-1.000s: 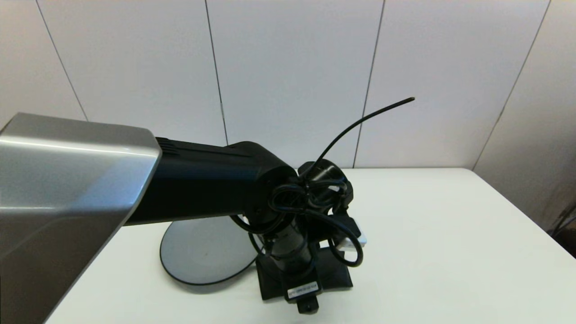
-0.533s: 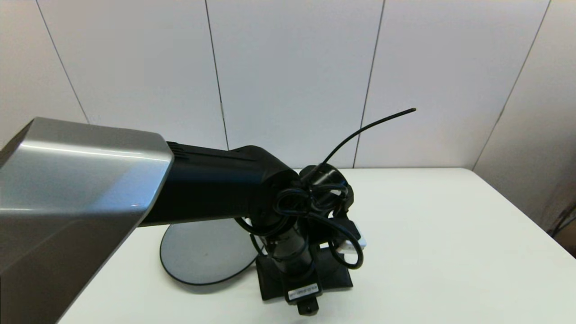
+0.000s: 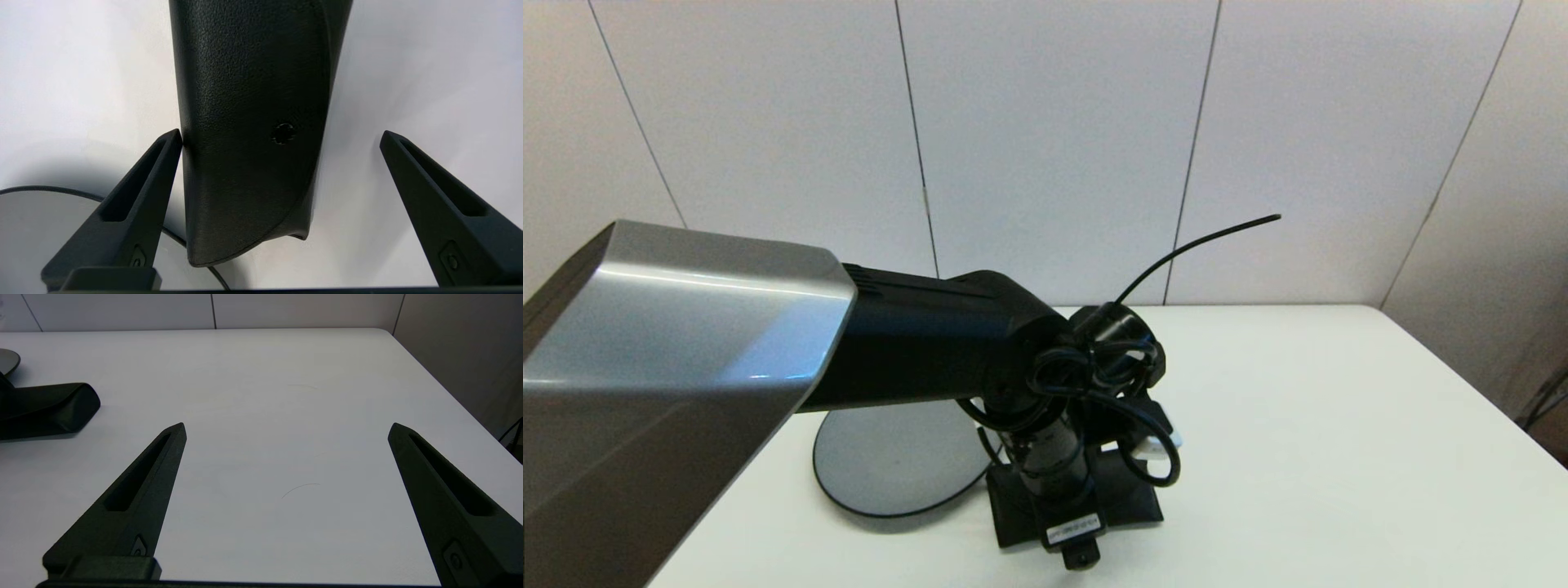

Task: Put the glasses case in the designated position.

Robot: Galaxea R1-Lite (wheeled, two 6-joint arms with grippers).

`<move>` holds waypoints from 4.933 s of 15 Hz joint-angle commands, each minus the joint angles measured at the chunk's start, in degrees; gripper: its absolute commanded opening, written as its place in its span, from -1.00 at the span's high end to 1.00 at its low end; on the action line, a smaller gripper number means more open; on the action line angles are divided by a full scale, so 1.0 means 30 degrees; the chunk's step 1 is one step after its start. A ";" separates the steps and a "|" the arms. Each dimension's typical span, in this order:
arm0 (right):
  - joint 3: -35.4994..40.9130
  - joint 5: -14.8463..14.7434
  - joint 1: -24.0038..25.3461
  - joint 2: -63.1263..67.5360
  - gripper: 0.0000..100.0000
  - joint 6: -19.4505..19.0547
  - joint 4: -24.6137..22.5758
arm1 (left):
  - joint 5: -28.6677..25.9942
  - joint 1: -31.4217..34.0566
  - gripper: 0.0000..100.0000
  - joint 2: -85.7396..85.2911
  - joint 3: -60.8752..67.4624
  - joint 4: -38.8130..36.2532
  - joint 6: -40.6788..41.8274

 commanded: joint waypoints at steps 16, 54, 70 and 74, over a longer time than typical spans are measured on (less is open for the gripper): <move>0.0008 -0.0005 -0.0007 0.0029 -1.00 -0.0001 0.0021 | 0.0566 -0.0003 1.00 -0.0026 -0.0016 0.0070 0.0024; 0.0008 -0.0005 0.0022 0.0029 -1.00 -0.0001 -0.0008 | 0.1416 0.8610 1.00 -0.7965 -0.0484 0.0070 -0.0503; 0.0008 -0.0005 0.0022 0.0029 -1.00 -0.0001 0.0021 | -0.3916 1.4997 1.00 -0.6413 -0.1627 0.1945 0.8579; 0.0008 -0.0005 -0.0007 0.0029 -1.00 -0.0001 0.0021 | -0.5029 1.6286 1.00 -0.6266 -0.2945 0.5021 1.3120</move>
